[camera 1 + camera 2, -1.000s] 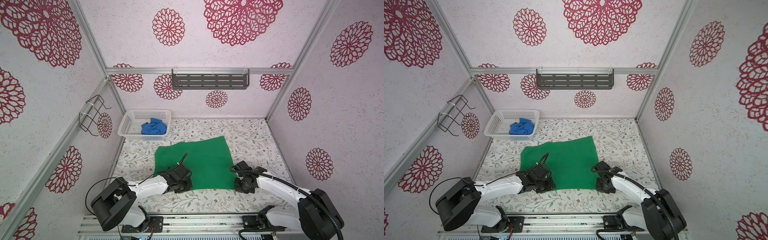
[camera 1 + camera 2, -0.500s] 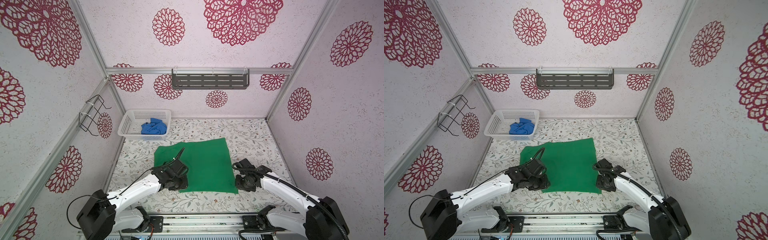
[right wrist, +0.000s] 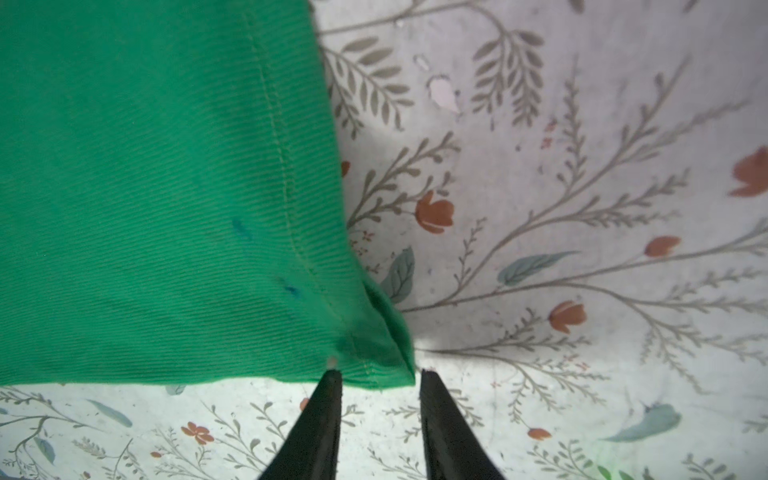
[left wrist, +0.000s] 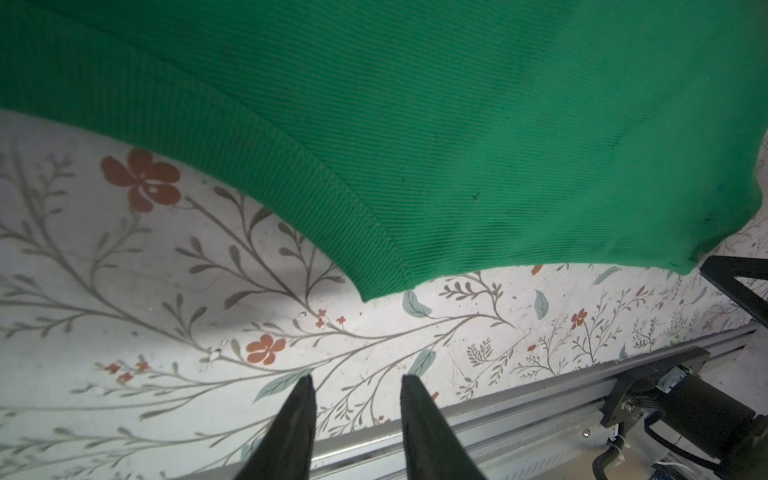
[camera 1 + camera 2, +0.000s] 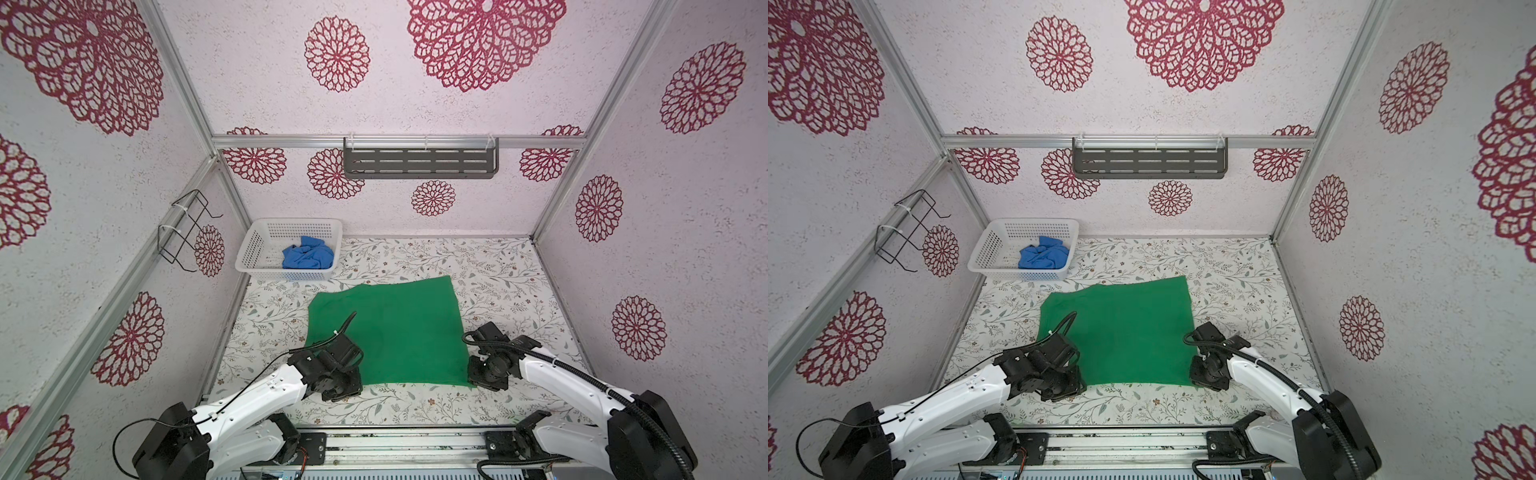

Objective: Fold and stack the tank tops
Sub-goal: 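Grasp the near hem corners of the green tank top with both grippers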

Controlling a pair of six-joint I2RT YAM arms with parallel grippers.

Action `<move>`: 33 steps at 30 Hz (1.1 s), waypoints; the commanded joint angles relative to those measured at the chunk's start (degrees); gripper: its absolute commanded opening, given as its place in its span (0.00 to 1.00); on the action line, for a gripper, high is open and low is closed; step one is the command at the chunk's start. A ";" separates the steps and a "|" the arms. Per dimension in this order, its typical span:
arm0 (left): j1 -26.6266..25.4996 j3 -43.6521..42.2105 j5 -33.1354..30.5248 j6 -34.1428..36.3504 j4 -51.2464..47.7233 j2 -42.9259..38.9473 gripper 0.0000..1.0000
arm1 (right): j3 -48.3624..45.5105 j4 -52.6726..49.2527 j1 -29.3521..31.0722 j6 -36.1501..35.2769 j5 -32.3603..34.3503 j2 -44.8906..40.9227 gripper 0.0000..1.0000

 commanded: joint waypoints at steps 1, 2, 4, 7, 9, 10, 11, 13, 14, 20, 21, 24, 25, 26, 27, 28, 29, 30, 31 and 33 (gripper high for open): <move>0.51 -0.42 0.56 -1.73 4.14 1.39 0.38 | 0.08 0.65 -0.12 -0.07 -0.46 0.45 0.35; 0.50 -0.54 0.72 -1.78 4.56 1.97 0.38 | -0.12 0.83 -0.13 0.01 -0.46 0.80 0.34; 0.55 -0.68 0.93 -1.78 5.03 2.94 0.38 | -0.79 1.30 -0.05 0.19 -1.01 1.38 0.34; 0.62 -1.06 1.35 -2.17 5.51 3.64 0.38 | -1.51 1.02 0.21 0.76 -1.33 1.23 0.34; 0.64 -1.40 1.27 -2.61 5.62 3.73 0.38 | -1.53 0.00 0.30 1.05 -1.14 0.86 0.34; 0.72 -1.59 1.19 -2.77 5.84 3.73 0.38 | -1.53 -0.47 0.38 1.14 -1.15 0.64 0.34; 0.81 -1.78 1.22 -2.93 6.11 3.73 0.38 | -1.57 -1.05 0.47 1.16 -1.11 0.37 0.34; 0.95 -2.07 1.18 -3.35 7.07 3.98 0.38 | -1.77 -1.93 0.56 1.23 -1.08 0.05 0.34; 0.96 -2.31 1.15 -3.51 7.62 4.24 0.38 | -1.96 -2.19 0.57 1.25 -1.07 -0.02 0.35; 1.31 -2.21 0.43 -3.89 9.45 5.59 0.42 | -2.67 -0.74 1.07 2.28 -1.89 -0.02 0.35; 1.42 -2.23 0.44 -3.90 10.02 5.91 0.44 | -2.67 -0.41 1.26 2.39 -2.05 0.24 0.35; 1.41 -2.37 0.48 -4.24 11.79 7.40 0.45 | -2.84 0.00 1.71 2.56 -1.59 0.84 0.34; 1.43 -2.47 0.52 -4.22 12.30 7.90 0.45 | -2.85 0.00 1.71 2.52 -1.51 1.06 0.33; 1.43 -2.71 0.75 -4.33 12.85 8.47 0.42 | -2.85 0.00 1.79 2.65 -1.53 1.16 0.31; 1.42 -2.84 0.92 -4.42 13.24 8.86 0.38 | -2.76 -0.08 1.88 2.74 -1.54 1.12 0.28; 1.42 -2.85 1.03 -4.50 13.55 9.07 0.35 | -2.61 -0.32 1.97 2.80 -1.46 0.99 0.24; 1.43 -2.78 1.22 -4.59 14.06 9.07 0.30 | -2.37 -0.72 2.05 2.83 -1.33 0.78 0.21; 1.43 -2.66 1.40 -4.84 14.39 8.96 0.25 | -2.02 -1.24 2.06 2.83 -0.99 0.52 0.16; 1.43 -2.59 1.51 -4.98 14.50 8.79 0.21 | -1.73 -1.67 2.06 2.75 -0.67 0.28 0.13; 1.43 -2.08 1.87 -5.03 13.75 8.18 0.12 | -1.15 -2.75 2.07 2.74 -0.32 -0.31 0.07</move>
